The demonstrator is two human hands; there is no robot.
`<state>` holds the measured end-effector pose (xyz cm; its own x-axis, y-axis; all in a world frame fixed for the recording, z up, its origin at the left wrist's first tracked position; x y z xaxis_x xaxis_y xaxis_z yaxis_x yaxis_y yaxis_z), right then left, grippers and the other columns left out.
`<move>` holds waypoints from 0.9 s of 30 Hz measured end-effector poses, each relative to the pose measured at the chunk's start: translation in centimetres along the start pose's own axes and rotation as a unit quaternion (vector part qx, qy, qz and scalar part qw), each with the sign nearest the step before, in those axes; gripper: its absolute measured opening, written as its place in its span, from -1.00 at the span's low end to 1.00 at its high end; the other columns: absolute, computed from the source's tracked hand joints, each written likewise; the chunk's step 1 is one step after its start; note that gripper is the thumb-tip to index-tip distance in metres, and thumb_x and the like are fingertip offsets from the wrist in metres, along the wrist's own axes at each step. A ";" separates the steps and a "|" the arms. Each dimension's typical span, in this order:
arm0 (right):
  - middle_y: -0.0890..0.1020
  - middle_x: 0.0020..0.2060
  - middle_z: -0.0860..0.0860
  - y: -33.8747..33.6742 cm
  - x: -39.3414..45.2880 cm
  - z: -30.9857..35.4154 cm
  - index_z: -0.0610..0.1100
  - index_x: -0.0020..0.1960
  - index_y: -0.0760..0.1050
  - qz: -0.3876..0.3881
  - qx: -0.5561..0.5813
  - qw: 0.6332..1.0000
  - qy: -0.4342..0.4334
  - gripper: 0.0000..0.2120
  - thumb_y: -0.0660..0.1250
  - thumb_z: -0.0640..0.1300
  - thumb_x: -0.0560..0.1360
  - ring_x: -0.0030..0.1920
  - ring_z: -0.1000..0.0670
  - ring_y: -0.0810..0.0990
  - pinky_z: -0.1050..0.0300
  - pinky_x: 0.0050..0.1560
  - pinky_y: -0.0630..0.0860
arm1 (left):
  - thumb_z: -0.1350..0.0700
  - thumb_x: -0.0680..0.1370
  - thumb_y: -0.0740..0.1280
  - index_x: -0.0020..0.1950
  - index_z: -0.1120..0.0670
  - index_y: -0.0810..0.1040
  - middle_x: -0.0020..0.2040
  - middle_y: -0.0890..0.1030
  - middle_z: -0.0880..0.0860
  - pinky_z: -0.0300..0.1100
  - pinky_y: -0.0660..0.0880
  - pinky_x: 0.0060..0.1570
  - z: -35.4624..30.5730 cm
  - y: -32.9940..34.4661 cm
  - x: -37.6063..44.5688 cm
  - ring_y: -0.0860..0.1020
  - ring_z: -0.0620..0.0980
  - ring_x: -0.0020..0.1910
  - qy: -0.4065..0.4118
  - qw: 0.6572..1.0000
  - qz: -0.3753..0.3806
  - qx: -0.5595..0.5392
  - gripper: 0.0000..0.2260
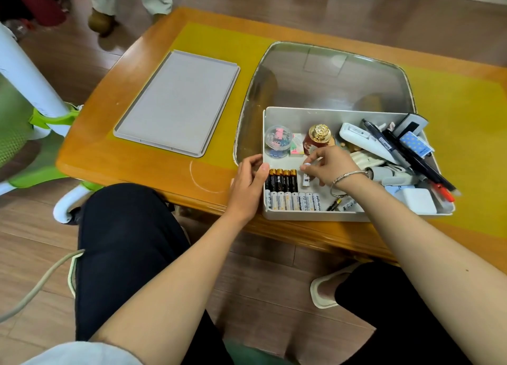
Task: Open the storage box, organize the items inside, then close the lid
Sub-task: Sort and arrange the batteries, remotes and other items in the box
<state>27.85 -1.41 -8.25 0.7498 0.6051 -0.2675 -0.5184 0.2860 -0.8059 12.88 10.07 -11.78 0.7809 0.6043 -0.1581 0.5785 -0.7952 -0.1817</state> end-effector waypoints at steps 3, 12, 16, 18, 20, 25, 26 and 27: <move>0.67 -0.23 -0.02 1.4 -0.2 0.0 -0.09 0.00 0.56 0.060 -0.006 0.998 0.012 -0.85 0.38 -0.05 0.49 -0.41 0.11 0.56 0.30 -0.38 0.45 | -0.40 0.38 0.09 0.34 0.00 0.38 0.26 0.52 0.01 0.18 0.38 0.26 0.0 0.0 0.0 0.48 0.01 0.25 0.000 1.000 -0.004 0.001 -0.32; 0.65 -0.13 -0.08 1.2 -1.6 -0.2 -0.12 0.15 0.47 0.141 0.003 0.990 0.005 -0.75 0.23 -0.35 0.53 -0.49 0.17 0.55 0.28 -0.55 0.44 | -0.41 0.38 0.10 0.31 -0.03 0.38 0.23 0.54 -0.02 0.18 0.39 0.26 0.1 0.1 0.0 0.50 -0.01 0.21 -0.005 1.000 -0.003 -0.002 -0.35; 0.64 -0.21 0.05 -2.5 -2.6 -1.3 -0.09 -0.05 0.58 0.081 -0.078 0.993 -0.025 -0.89 0.36 -0.25 0.47 -0.41 0.09 0.57 0.32 -0.49 0.47 | -0.41 0.37 0.11 0.31 -0.04 0.38 0.23 0.54 -0.01 0.18 0.40 0.25 0.3 0.0 0.0 0.51 0.00 0.21 -0.009 1.000 -0.002 -0.008 -0.35; 0.66 -0.19 0.04 -3.5 -3.4 -2.5 -0.05 -0.17 0.60 0.085 -0.183 0.979 -0.015 -0.96 0.41 -0.18 0.42 -0.33 0.05 0.56 0.28 -0.28 0.51 | -0.41 0.37 0.11 0.31 -0.04 0.38 0.22 0.55 0.00 0.18 0.41 0.24 0.3 0.1 0.0 0.52 -0.01 0.20 -0.009 1.000 -0.002 -0.012 -0.35; 0.64 -0.15 0.07 -3.6 -4.0 -3.8 0.05 -0.25 0.53 0.105 -0.293 0.950 0.011 -0.91 0.43 -0.09 0.38 -0.19 0.02 0.57 0.20 -0.08 0.51 | -0.41 0.37 0.11 0.31 -0.02 0.38 0.22 0.55 0.00 0.16 0.42 0.23 0.3 0.0 0.0 0.52 -0.03 0.20 -0.007 1.000 -0.003 -0.013 -0.34; 0.62 -0.14 0.08 -1.9 -4.2 -5.0 0.09 -0.15 0.58 0.141 -0.364 0.920 0.023 -0.81 0.50 0.09 0.29 -0.09 -0.02 0.59 0.15 -0.06 0.54 | -0.31 0.45 0.14 0.33 0.01 0.38 0.23 0.54 -0.01 0.14 0.44 0.22 0.3 -0.1 0.0 0.51 -0.05 0.20 -0.004 1.000 -0.006 -0.010 -0.43; 0.63 -0.15 0.08 -1.5 -4.0 -5.0 0.09 -0.15 0.59 0.142 -0.375 0.916 0.017 -0.81 0.49 0.11 0.30 -0.10 -0.03 0.59 0.15 -0.08 0.54 | -0.29 0.46 0.14 0.33 0.01 0.38 0.23 0.54 -0.01 0.13 0.44 0.22 0.3 -0.1 0.1 0.51 -0.05 0.20 -0.004 1.000 -0.007 -0.009 -0.44; 0.63 -0.17 0.08 -1.3 -3.9 -4.9 0.09 -0.17 0.59 0.138 -0.390 0.910 0.013 -0.82 0.47 0.14 0.31 -0.11 -0.03 0.58 0.16 -0.11 0.53 | -0.29 0.47 0.14 0.33 0.01 0.38 0.23 0.54 -0.01 0.13 0.44 0.22 0.3 -0.1 0.1 0.51 -0.05 0.20 -0.004 1.000 -0.007 -0.008 -0.45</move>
<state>27.59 -7.77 -8.79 0.6491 0.5537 -0.5216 -0.2472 -0.4950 -0.8330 12.82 10.22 -12.04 0.7711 0.6152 -0.1638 0.5927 -0.7877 -0.1681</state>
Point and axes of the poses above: each hand's wrist, its own x-axis towards the middle knuckle, its own y-axis out of the palm, z = x × y, the point moved 10 cm from there along x, towards the middle knuckle
